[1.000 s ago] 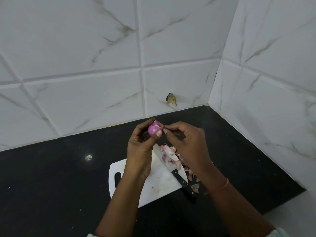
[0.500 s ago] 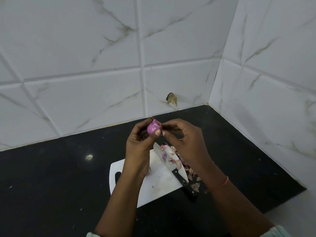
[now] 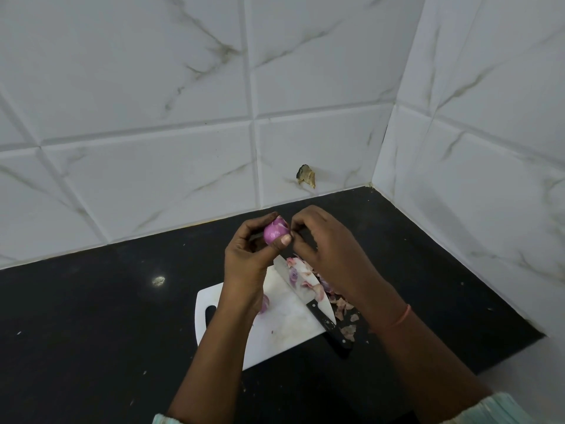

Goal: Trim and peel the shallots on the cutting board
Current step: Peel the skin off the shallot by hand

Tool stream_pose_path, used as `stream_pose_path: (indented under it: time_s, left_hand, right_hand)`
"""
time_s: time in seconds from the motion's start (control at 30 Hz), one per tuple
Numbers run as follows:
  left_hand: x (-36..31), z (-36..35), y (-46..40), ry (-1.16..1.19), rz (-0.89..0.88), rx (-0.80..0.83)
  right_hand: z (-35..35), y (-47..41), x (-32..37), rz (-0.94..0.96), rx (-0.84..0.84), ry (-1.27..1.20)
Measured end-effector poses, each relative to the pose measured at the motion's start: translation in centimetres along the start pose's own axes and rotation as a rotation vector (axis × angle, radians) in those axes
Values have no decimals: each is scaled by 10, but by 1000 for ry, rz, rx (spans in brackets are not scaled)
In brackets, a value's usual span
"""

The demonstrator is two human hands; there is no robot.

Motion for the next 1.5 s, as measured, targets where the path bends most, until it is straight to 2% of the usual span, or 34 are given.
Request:
stream_pose_path:
  time_s: [0.23,0.4,0.5,0.57,0.63,0.93,1.07,1.2,1.3,1.4,1.5]
  left_hand:
    - [-2,-1,1,-1,43,51]
    - [-2,0,0,8,75,81]
    - [-1,0,0,30,88,92]
    - [2,-1,0,41,99,89]
    - [2,-1,0,51,104,88]
    - [4,-10,4,137,208,72]
    - [9,-12,5,159,259,113]
    - [10,-11,7,127,317,138]
    - [9,-8,6,103,309,137]
    - [7,-4,2,81,281,153]
    - [7,-2,1,85,291,159]
  right_hand:
    - [3,0,-4,-88,28,-57]
    - [6,2,-15,-369,-3,-258]
    - [4,5,-18,-511,-89,-314]
    - [4,7,-13,-518,-141,-408]
    - [3,8,-7,-468,-120,-452]
    - [-2,8,3,-416,-225,-459]
    - [-3,9,6,-384,-256,-437]
    - [-3,9,9,-325,-227,-382]
    - [-3,9,9,-318,-159,-449]
    - [-3,8,9,-423,-177,-592]
    - [-1,5,4,-665,-269,-847]
Point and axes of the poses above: each hand's wrist, its own y-axis away from the middle knuckle, its own z-axis out of the back of the hand, x = y × z, the point moved 2 cm from there along -y, towards the middle knuckle, and after that the axes turned 12 degrees about -x, right-handed, at the moved point
